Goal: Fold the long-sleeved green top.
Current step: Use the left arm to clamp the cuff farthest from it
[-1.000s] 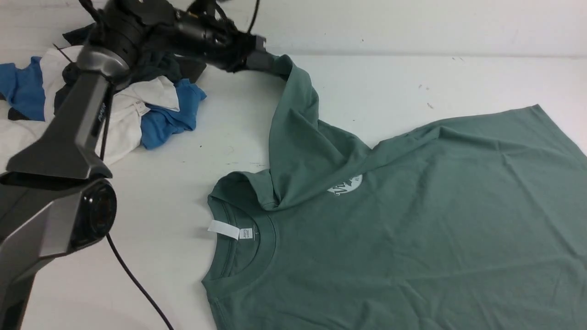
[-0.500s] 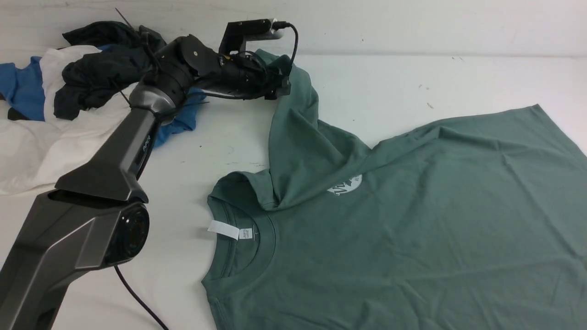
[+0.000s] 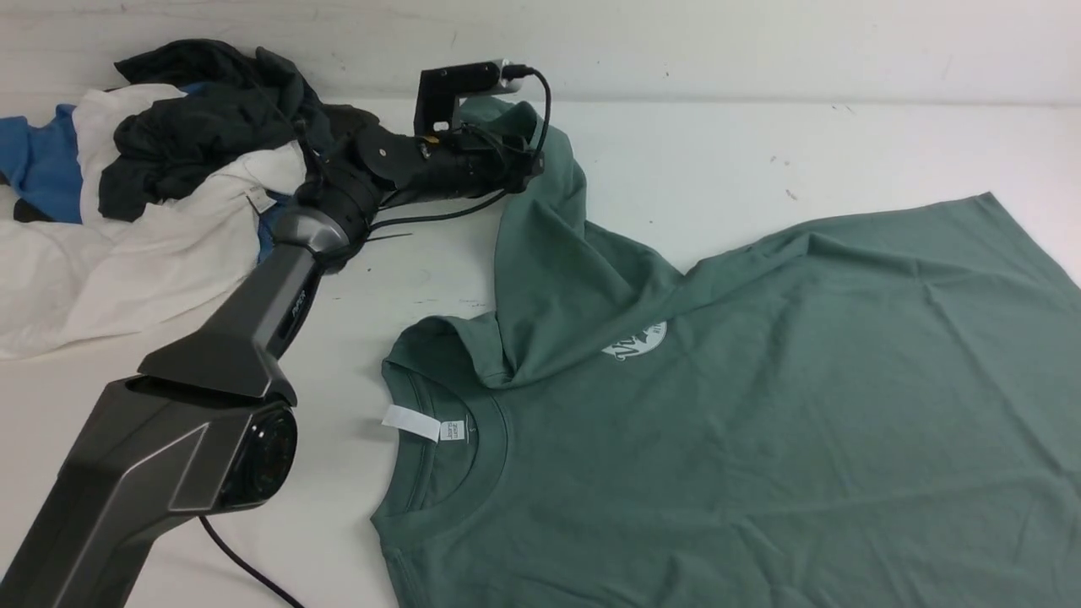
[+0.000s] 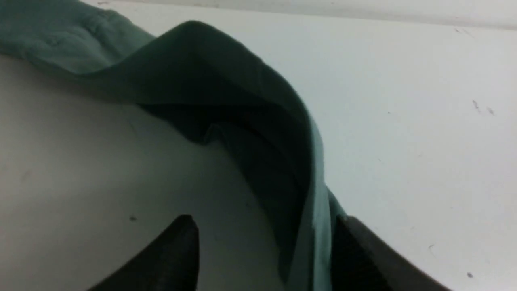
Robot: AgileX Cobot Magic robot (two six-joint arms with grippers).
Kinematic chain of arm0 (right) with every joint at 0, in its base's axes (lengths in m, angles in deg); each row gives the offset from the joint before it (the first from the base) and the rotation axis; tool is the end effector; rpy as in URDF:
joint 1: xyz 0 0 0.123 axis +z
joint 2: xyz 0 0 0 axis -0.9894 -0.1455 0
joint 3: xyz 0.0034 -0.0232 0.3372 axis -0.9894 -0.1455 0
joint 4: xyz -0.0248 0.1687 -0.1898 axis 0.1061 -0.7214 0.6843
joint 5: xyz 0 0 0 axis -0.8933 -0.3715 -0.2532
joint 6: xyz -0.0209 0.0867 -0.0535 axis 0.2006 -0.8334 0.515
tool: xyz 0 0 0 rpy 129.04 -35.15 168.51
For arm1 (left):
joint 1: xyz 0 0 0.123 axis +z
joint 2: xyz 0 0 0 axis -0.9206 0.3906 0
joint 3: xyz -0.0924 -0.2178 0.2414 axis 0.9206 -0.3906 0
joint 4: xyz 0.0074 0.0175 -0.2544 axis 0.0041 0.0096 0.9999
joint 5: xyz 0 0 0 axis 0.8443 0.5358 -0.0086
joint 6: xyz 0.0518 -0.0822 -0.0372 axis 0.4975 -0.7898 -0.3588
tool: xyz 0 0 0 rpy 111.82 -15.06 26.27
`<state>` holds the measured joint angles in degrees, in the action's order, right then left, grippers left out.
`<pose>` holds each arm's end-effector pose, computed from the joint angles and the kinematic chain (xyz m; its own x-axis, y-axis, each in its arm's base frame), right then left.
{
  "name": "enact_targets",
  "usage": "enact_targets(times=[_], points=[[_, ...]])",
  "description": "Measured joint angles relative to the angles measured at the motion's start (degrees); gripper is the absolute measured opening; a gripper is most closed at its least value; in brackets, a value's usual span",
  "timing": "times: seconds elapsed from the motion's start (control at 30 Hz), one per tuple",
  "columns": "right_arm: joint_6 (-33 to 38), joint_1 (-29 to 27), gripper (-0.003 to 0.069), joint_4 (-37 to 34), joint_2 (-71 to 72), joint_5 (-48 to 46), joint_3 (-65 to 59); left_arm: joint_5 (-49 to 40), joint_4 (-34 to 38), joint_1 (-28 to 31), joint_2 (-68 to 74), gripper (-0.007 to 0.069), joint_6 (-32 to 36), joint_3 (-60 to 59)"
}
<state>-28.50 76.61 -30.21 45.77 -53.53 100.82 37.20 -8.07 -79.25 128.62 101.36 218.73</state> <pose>0.0796 0.0094 0.3541 -0.8283 0.1051 -0.5503 0.0265 0.9885 0.1490 0.6551 -0.1830 0.1391 -0.5067 -0.1303 -0.8522 0.4260 0.8216 -0.3789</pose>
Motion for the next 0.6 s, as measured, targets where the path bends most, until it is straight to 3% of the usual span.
enact_targets(times=[0.1, 0.2, 0.33, 0.37, 0.43, 0.6], points=[[0.0, 0.0, 0.0013, 0.0, 0.0, 0.0, 0.0, 0.2, 2.5, -0.4, 1.4, 0.041, 1.6, 0.0], [0.0, 0.0, 0.0013, -0.2, 0.0, 0.0, 0.0, 1.1, 5.8, -0.5, 3.0, 0.0343, 1.9, 0.0], [0.0, 0.0, 0.0013, -0.2, 0.0, -0.1, 0.0, 0.8, 9.2, -0.2, 3.1, 0.0115, 2.1, 0.0], [0.0, 0.0, 0.0013, -0.2, 0.0, -0.1, 0.0, 0.7, 9.5, -0.1, 3.1, 0.0115, 2.1, 0.0], [0.0, 0.0, 0.0013, -0.2, 0.0, -0.4, 0.0, -1.8, 14.0, 1.0, 2.7, 0.0022, 2.2, 0.0], [0.0, 0.0, 0.0013, -0.2, 0.0, -1.0, 0.0, -7.0, 23.5, 4.0, -0.2, -0.0004, 4.4, -0.1]])
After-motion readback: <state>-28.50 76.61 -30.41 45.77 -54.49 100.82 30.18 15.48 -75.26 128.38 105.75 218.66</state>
